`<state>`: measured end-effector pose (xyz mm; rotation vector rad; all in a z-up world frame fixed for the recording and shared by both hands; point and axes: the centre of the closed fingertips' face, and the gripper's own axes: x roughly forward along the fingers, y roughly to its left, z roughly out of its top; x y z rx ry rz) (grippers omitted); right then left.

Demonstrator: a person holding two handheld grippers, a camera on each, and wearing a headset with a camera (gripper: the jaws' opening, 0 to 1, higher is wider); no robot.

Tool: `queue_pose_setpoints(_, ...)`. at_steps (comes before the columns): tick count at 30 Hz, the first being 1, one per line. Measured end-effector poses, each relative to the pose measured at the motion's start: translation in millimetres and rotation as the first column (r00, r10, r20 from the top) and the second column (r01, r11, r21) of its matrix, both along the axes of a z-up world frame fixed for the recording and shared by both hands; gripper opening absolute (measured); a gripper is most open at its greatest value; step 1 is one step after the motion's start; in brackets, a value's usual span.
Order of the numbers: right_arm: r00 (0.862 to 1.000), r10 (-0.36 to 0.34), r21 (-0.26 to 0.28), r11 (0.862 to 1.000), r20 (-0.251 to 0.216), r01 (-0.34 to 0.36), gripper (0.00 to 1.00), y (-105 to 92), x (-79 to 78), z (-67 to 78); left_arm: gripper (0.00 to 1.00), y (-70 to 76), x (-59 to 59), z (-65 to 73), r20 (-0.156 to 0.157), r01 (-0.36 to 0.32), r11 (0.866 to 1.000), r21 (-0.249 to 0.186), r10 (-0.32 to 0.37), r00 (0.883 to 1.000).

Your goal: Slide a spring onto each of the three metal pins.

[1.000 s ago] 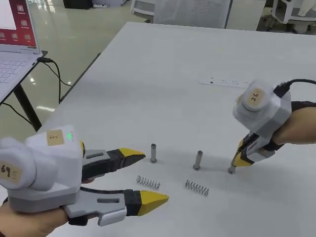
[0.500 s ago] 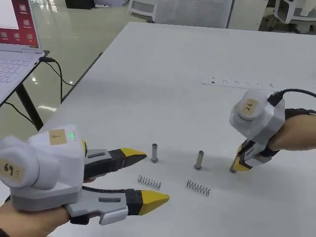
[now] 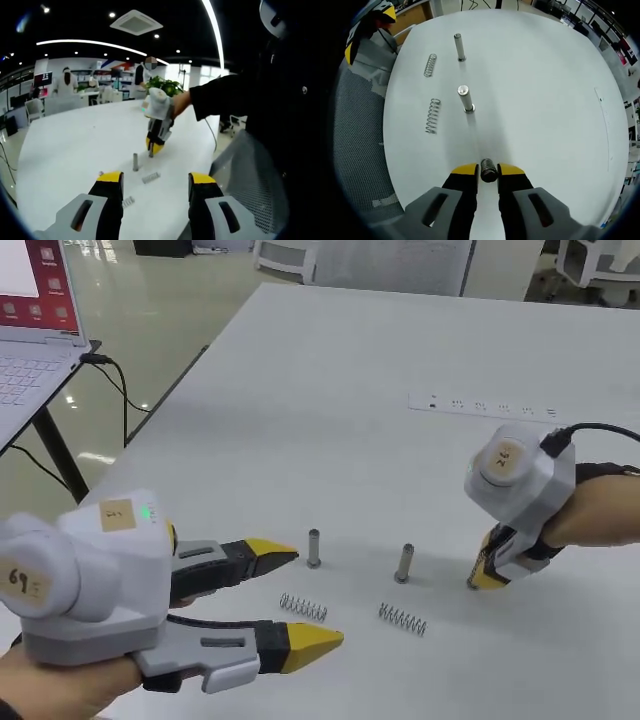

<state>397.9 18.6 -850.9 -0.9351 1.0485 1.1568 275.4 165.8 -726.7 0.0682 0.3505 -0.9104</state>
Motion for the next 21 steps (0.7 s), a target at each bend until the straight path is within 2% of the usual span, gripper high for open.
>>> queue_pose_setpoints(6, 1.000, 0.001, 0.012, 1.000, 0.012, -0.001, 0.18, 0.2, -0.5, 2.2, 0.46, -0.5, 0.4, 0.4, 0.000, 0.000, 1.000, -0.001, 0.000, 1.000)
queue_pose_setpoints(11, 1.000, -0.005, 0.019, 1.000, 0.021, 0.004, 0.19, -1.2, -1.9, 6.2, 0.46, -1.7, -0.1, 0.6, 0.000, 0.005, 1.000, -0.001, -0.005, 1.000)
queue_pose_setpoints(12, 0.999, -0.023, 0.032, 0.999, 0.026, 0.023, 0.20, -4.9, -3.8, 7.5, 0.46, -2.3, -0.9, 0.5, 0.000, 0.007, 1.000, 0.000, -0.007, 1.000)
queue_pose_setpoints(21, 0.998, -0.050, 0.051, 0.998, 0.032, 0.048, 0.20, -14.1, -15.4, 15.1, 0.45, -4.4, -2.3, -0.1, -0.002, 0.016, 1.000, 0.002, -0.016, 1.000)
